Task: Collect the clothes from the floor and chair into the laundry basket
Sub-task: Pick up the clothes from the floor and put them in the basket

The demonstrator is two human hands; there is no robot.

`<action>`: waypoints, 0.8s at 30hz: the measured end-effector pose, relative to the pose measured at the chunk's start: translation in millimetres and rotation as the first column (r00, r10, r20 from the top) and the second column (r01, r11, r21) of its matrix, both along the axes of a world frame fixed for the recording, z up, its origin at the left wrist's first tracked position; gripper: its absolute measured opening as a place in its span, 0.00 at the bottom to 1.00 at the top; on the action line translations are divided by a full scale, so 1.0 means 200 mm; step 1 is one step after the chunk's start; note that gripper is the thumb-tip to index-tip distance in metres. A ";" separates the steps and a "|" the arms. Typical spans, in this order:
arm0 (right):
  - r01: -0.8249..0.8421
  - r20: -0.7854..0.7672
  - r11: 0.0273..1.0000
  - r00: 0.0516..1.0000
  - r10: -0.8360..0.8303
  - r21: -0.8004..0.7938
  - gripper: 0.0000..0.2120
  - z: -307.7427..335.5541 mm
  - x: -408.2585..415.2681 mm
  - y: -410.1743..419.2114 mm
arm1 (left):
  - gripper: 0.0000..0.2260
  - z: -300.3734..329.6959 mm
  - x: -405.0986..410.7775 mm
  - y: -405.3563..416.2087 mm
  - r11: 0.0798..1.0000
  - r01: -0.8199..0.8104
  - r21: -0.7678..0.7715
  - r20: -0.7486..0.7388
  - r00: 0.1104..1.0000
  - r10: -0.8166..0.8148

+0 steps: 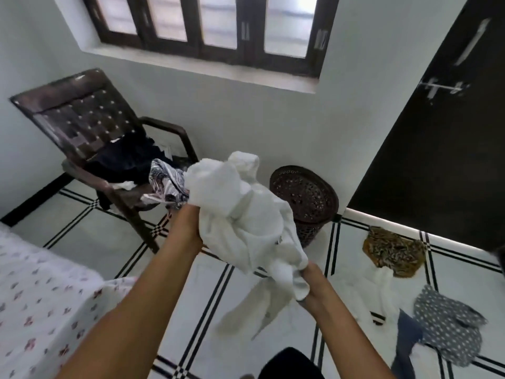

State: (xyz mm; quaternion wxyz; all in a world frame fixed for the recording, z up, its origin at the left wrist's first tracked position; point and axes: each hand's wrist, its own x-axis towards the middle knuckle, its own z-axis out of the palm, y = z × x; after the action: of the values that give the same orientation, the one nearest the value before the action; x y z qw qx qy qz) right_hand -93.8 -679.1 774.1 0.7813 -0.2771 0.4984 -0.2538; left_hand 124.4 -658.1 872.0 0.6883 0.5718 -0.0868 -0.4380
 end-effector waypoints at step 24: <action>-0.085 -0.363 0.987 0.931 0.030 -0.135 0.25 -0.31 0.28 -2.04 | 0.29 -0.54 0.02 -1.98 0.572 0.756 0.319 -0.261 0.650 -0.713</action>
State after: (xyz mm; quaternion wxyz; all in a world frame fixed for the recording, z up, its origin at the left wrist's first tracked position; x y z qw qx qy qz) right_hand -37.1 -1087.7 712.4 0.6611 -0.3907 0.6045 -0.2119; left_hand 128.8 -1053.4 764.4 0.3150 0.5881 -0.1888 -0.7206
